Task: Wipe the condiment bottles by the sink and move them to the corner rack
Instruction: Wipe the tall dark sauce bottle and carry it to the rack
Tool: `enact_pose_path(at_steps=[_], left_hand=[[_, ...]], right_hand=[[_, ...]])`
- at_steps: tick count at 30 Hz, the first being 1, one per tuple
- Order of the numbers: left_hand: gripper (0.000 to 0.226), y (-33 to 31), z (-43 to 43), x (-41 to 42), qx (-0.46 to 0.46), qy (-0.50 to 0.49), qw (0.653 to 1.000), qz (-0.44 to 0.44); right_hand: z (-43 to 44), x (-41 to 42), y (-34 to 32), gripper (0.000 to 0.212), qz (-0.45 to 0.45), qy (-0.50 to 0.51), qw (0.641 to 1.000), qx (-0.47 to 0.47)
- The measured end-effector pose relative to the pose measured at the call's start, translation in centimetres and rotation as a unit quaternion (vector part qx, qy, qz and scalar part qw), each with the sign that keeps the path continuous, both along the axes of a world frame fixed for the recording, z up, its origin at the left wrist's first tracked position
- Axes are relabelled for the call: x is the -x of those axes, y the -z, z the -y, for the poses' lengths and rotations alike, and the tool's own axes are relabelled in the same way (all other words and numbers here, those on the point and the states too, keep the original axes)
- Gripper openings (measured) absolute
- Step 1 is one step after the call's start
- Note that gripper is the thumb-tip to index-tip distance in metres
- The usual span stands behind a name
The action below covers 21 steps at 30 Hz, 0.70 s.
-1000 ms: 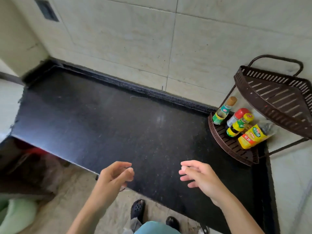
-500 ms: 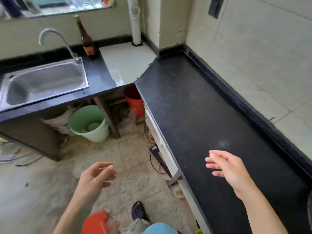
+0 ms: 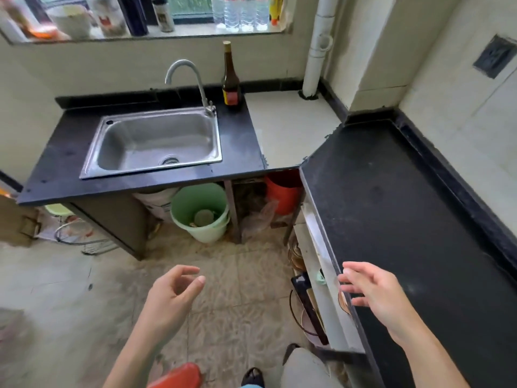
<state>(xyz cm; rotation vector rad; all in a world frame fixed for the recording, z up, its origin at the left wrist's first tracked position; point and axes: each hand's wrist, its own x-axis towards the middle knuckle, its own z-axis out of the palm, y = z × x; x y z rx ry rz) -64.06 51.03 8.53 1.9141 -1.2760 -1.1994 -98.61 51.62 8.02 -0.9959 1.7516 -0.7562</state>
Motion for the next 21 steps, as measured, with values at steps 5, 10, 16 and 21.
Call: enact_pose_path(at_steps=[5,10,16,21], left_hand=[[0.012,2.0,5.0,-1.3,-0.064,0.035,0.997,0.001],[0.011,1.8,13.7,-2.5,-0.041,-0.017,0.999,0.005],[0.009,-0.5,23.6,-1.7,0.008,-0.044,0.998,-0.041],[0.010,0.4,27.2,-2.6,-0.046,-0.060,0.997,-0.025]], right_hand=[[7.5,-0.8,1.2,0.020,0.000,-0.017,1.000,-0.012],[18.5,-1.6,2.0,0.022,0.001,-0.047,0.999,-0.003],[31.6,-4.8,1.6,0.024,0.008,-0.117,0.993,0.019],[38.8,-7.0,1.7,0.021,0.001,-0.190,0.982,-0.018]])
